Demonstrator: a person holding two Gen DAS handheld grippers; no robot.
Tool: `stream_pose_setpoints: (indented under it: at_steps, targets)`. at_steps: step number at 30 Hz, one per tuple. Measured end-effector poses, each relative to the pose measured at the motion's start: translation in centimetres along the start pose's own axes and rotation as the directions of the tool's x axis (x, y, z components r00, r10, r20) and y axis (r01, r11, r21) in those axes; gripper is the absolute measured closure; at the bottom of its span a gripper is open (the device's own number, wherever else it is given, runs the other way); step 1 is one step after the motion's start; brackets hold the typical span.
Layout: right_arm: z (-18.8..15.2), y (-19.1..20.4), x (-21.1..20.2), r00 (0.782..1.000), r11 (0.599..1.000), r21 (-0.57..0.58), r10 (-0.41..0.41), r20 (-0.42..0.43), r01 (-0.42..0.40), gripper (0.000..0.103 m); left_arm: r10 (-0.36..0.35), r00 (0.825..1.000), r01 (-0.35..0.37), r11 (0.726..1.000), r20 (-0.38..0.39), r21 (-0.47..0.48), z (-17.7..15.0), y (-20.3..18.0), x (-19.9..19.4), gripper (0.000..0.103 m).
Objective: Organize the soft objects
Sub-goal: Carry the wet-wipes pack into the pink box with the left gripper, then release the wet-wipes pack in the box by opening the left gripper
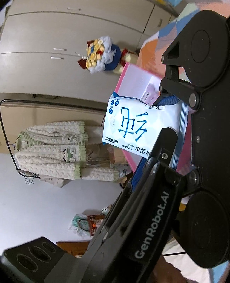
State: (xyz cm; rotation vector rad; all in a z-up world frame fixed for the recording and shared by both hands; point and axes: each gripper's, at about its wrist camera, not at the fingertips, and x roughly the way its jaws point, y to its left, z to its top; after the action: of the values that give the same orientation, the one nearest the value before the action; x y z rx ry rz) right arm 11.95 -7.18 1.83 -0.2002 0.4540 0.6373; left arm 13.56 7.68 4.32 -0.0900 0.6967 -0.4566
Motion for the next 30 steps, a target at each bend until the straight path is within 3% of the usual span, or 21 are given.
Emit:
stream_pose_setpoints:
  at_steps: [9,16,21,30]
  targets:
    - [1.1,-1.1,7.3,0.995,0.993,0.081,0.086,-0.059,-0.081,0.029,0.060,0.997,-0.064,0.995,-0.045,-0.081,2.0,5.6,4.4,0.070]
    - [0.6,-2.4,11.5,0.980,0.979,0.186,0.117,-0.158,-0.087,0.028,0.042,0.992,-0.056,0.991,-0.118,-0.120,2.1,8.4,7.8,0.070]
    - [0.6,-2.6,12.7,0.970,0.982,0.186,0.084,-0.230,-0.041,0.029,0.107,0.989,-0.118,0.988,-0.106,-0.099,1.9,9.1,8.1,0.062]
    - [1.0,-2.0,11.6,0.971,0.991,0.126,0.063,-0.232,-0.034,0.028,0.134,0.990,-0.135,0.990,-0.054,-0.029,1.7,8.0,6.1,0.056]
